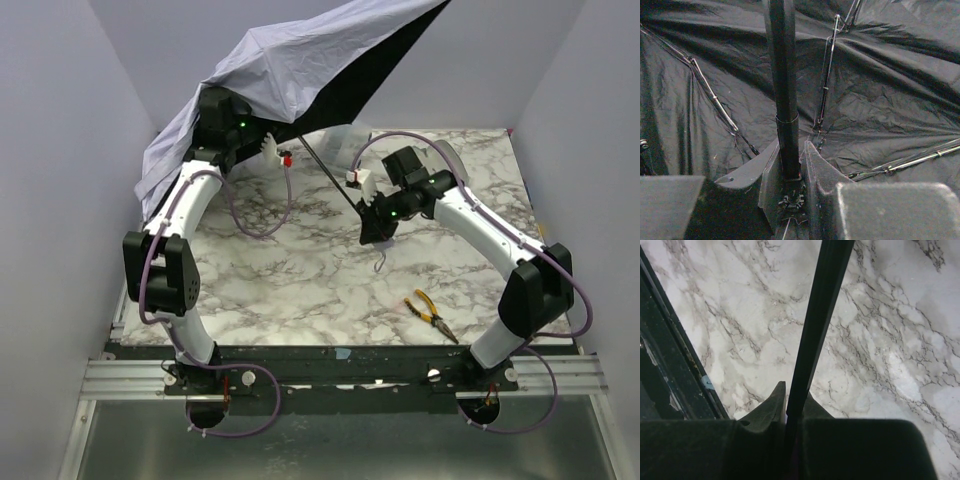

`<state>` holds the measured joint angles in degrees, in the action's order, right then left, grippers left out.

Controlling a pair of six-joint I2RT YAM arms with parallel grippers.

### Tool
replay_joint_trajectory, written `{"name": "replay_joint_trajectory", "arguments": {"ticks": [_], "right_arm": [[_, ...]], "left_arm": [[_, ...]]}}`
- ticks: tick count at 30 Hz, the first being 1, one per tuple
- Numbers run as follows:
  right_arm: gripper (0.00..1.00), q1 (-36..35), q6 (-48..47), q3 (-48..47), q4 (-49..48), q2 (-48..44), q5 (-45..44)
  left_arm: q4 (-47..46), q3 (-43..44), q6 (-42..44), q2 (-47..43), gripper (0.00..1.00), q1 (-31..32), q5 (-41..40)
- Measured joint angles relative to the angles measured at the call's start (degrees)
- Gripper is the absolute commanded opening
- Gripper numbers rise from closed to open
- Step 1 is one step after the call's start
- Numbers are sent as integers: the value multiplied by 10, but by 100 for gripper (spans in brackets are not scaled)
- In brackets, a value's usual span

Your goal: Open the umbrella

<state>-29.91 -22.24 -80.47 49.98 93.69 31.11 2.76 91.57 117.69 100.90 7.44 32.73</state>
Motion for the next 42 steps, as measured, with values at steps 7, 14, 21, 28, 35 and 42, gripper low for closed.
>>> {"name": "replay_joint_trajectory", "arguments": {"ticks": [7,14,21,28,35,42], "right_arm": [[1,0,9,10,-29,-3,-20],[1,0,9,31,-60,-5,-39],[1,0,13,54,-90,-9,-57],[1,0,13,60,-101,-10,-68],[0,0,17,71,-130,-11,-88],[1,0,17,75,-130,-11,-92]], "left_arm": [[3,35,0,28,24,0,0],[33,65,0,46,25,-1,2],[68,106,0,73,25,-1,5],[79,126,0,90,27,-1,5],[117,194,0,133,29,-1,5],[133,202,0,140,22,-1,7]]}}
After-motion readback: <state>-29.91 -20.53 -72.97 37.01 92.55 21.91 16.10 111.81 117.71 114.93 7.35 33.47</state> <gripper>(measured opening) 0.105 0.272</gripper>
